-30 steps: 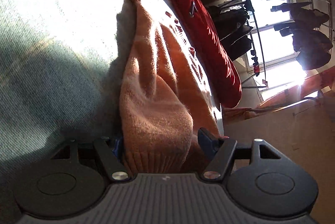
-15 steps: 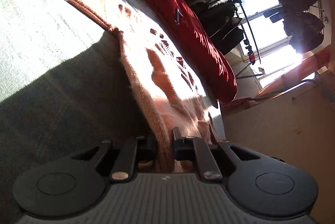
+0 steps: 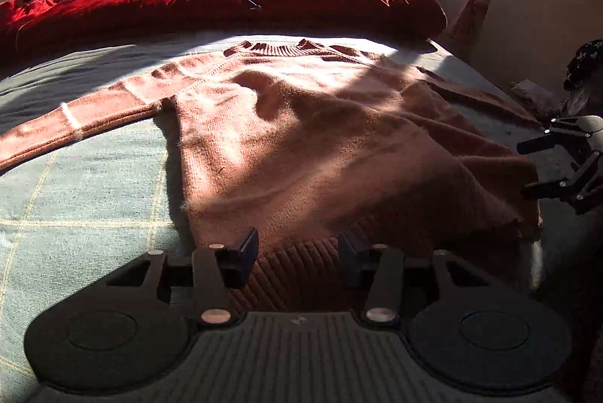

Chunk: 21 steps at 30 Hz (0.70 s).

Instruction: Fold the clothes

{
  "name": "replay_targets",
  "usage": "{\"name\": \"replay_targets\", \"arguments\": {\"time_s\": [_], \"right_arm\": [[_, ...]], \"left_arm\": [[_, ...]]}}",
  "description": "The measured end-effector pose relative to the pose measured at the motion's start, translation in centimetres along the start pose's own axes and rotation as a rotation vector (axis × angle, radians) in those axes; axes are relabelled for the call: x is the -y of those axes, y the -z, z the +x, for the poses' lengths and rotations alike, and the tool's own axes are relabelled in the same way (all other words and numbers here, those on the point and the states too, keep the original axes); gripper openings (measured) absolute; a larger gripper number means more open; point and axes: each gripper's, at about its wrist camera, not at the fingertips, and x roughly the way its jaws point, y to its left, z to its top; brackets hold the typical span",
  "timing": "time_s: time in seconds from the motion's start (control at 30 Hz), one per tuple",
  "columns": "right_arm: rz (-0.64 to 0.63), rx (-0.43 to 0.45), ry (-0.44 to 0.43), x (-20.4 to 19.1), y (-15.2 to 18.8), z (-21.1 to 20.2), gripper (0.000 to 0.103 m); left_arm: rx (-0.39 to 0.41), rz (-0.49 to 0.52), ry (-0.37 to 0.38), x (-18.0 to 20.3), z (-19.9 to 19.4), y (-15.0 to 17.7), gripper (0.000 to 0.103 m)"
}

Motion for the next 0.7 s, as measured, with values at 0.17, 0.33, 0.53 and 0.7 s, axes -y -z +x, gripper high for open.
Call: {"name": "replay_targets", "arguments": {"time_s": [0.17,0.33,0.53,0.7], "right_arm": [[-0.16,-0.065,-0.025,-2.3,0.9,1.6,0.088],[-0.273,-0.068,-0.041,-4.5,2.0,3.2,0.092],[-0.53,-0.015,0.213,-6.7,2.9,4.0,0.093],[-0.497,0.066,0.317,-5.0,1.3,2.6,0.093]], "left_arm": [[0.021,0.365,-0.05,5.3,1.1,1.3,0.07],[0.05,0.668,-0.108,9.2,2.2,2.8,0.074],[0.077,0.752,-0.225,8.6,2.7,2.9,0.075],[0.118,0.69,-0.253,6.2,2.4,0.7,0.075]]}}
